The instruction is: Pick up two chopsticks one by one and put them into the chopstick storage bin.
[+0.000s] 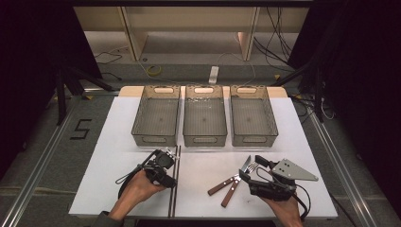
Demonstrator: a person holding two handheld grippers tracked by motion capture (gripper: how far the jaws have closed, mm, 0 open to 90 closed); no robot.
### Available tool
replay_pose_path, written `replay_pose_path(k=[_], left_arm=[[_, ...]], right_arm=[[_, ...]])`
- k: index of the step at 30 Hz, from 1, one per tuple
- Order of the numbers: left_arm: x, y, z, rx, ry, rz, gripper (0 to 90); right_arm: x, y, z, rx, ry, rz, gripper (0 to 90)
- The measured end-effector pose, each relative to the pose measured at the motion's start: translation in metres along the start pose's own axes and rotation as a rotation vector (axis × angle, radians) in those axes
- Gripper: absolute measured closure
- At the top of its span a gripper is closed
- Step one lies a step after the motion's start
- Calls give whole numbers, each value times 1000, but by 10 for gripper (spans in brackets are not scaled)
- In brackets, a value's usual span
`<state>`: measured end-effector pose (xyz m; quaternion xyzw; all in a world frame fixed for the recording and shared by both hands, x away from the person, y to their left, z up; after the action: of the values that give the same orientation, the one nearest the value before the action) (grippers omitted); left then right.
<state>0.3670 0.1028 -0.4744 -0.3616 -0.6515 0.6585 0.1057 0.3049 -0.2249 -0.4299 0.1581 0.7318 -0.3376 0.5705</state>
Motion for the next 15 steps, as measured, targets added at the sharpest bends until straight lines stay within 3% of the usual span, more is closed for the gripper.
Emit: replay_pose_path(k=[15], left_arm=[[-5,6,6,3,45,-29,529]], right_arm=[[0,0,0,-4,-2,-2,241]])
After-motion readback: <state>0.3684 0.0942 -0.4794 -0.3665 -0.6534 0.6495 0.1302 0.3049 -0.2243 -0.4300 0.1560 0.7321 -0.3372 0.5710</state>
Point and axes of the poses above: each handheld gripper's, and its own axes: y roughly forward along the jaws, x roughly out of its underside, z roughly to its right, the point moved 2 cm from there along y, roughly forward along the jaws, and after that the axes turned 7 degrees about -x, right-handed, at the moved point
